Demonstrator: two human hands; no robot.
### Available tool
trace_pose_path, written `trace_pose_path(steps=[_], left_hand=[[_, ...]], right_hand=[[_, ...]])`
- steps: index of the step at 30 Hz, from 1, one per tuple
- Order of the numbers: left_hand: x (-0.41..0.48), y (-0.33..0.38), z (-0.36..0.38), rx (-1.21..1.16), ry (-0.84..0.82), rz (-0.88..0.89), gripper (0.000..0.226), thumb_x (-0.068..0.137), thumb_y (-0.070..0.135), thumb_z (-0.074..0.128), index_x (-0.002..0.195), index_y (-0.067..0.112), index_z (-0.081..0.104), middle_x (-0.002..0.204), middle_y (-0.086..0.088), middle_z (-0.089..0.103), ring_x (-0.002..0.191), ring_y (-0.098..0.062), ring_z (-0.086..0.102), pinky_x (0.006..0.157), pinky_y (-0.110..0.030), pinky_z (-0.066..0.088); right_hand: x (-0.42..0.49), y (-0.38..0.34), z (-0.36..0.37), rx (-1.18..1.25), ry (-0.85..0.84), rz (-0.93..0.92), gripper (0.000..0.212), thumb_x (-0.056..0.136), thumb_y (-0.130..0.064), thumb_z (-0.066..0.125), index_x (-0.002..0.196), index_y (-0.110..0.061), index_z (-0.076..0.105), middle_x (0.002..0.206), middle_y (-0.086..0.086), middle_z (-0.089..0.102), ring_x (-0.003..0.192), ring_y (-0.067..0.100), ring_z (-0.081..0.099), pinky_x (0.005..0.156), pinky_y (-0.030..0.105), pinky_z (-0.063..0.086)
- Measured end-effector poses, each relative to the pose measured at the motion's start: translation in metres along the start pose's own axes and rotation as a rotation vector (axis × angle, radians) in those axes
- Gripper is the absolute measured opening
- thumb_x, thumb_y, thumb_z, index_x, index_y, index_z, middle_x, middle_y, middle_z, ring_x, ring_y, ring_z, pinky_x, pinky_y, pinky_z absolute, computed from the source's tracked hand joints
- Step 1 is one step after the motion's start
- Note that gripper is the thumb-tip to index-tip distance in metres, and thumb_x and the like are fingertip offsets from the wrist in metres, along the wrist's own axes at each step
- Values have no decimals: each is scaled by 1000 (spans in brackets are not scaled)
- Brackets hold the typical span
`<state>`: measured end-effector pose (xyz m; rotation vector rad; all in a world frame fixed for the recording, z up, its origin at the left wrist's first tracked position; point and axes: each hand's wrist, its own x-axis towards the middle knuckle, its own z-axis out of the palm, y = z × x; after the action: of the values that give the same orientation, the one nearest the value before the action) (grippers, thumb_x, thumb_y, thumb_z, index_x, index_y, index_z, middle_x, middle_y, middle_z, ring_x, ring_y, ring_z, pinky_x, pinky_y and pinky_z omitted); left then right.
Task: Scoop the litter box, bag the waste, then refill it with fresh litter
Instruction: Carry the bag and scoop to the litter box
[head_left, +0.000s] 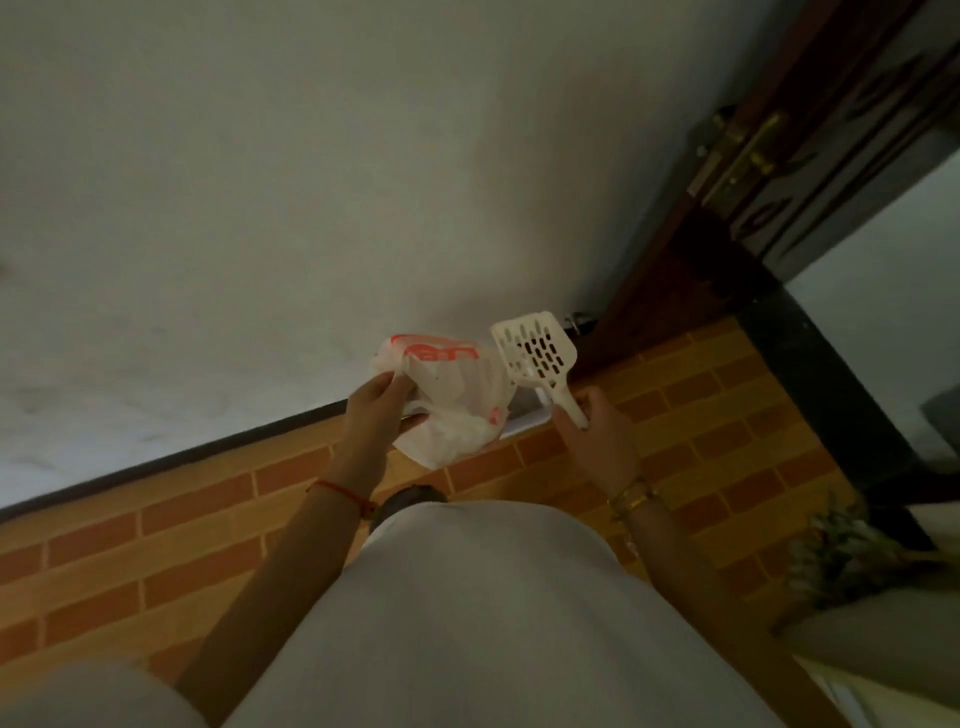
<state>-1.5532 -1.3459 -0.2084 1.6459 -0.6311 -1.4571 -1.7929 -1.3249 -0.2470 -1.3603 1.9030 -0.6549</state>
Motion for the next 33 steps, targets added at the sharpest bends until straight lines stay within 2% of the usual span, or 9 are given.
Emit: trace_pose_path(steps=[3, 7, 12, 18, 23, 25, 28, 30, 33], left_hand=[[-4, -2, 9, -35, 32, 11, 14, 100, 16, 52, 106, 12, 64, 116, -15, 64, 108, -29, 62, 89, -38, 56], [-4, -2, 15, -95, 96, 17, 15, 99, 15, 53, 96, 14, 68, 118, -21, 65, 110, -32, 63, 86, -36, 57], [4, 0, 15, -125, 123, -3, 15, 97, 13, 53, 102, 9, 67, 121, -21, 63, 113, -32, 62, 88, -37, 58], [16, 8, 11, -147, 143, 23, 17, 98, 11, 51, 93, 15, 66, 115, -18, 63, 113, -33, 61, 93, -42, 55], [27, 9, 5, -142, 167, 36, 17, 98, 13, 50, 96, 15, 67, 118, -20, 64, 112, -31, 62, 90, -38, 56], [32, 10, 5, -153, 193, 34, 17, 98, 12, 50, 98, 14, 67, 119, -21, 64, 112, -32, 62, 90, -38, 56], [36, 8, 9, -180, 246, 39, 17, 98, 12, 50, 100, 12, 68, 118, -20, 65, 110, -32, 62, 88, -37, 57], [37, 7, 14, -206, 282, 57, 18, 98, 12, 50, 103, 10, 67, 116, -19, 65, 109, -30, 63, 85, -36, 57], [41, -3, 23, -214, 324, 83, 23, 98, 13, 49, 109, 4, 67, 112, -16, 68, 107, -28, 64, 83, -33, 57]], right_hand=[[18, -1, -7, -10, -53, -51, 30, 90, -33, 62, 105, -8, 55, 84, 1, 60, 75, 19, 59, 58, 28, 47], [34, -5, -4, -5, -93, -128, 42, 91, -28, 61, 124, -4, 51, 97, 4, 63, 79, 13, 56, 53, 13, 35], [49, -14, 4, -12, -114, -147, 26, 91, -27, 61, 110, -10, 55, 98, 0, 62, 79, 12, 55, 50, 7, 34], [72, -18, 13, 10, -128, -129, 20, 91, -30, 62, 101, -15, 54, 95, 7, 66, 78, 18, 60, 54, 19, 42], [87, -17, 19, 10, -137, -127, 21, 90, -33, 62, 97, -17, 52, 95, 7, 65, 80, 21, 62, 64, 31, 53], [93, -17, 19, 8, -158, -134, 19, 90, -31, 62, 96, -18, 50, 94, 6, 64, 79, 20, 61, 62, 29, 52], [104, -16, 16, -3, -195, -148, 21, 91, -29, 61, 101, -12, 54, 92, 3, 61, 77, 17, 58, 55, 16, 41], [114, -17, 13, -28, -235, -166, 26, 92, -28, 61, 106, -7, 55, 90, 2, 59, 75, 16, 56, 53, 14, 36], [129, -16, 8, -49, -298, -193, 24, 91, -27, 61, 106, -8, 56, 89, 3, 60, 75, 16, 57, 53, 15, 36]])
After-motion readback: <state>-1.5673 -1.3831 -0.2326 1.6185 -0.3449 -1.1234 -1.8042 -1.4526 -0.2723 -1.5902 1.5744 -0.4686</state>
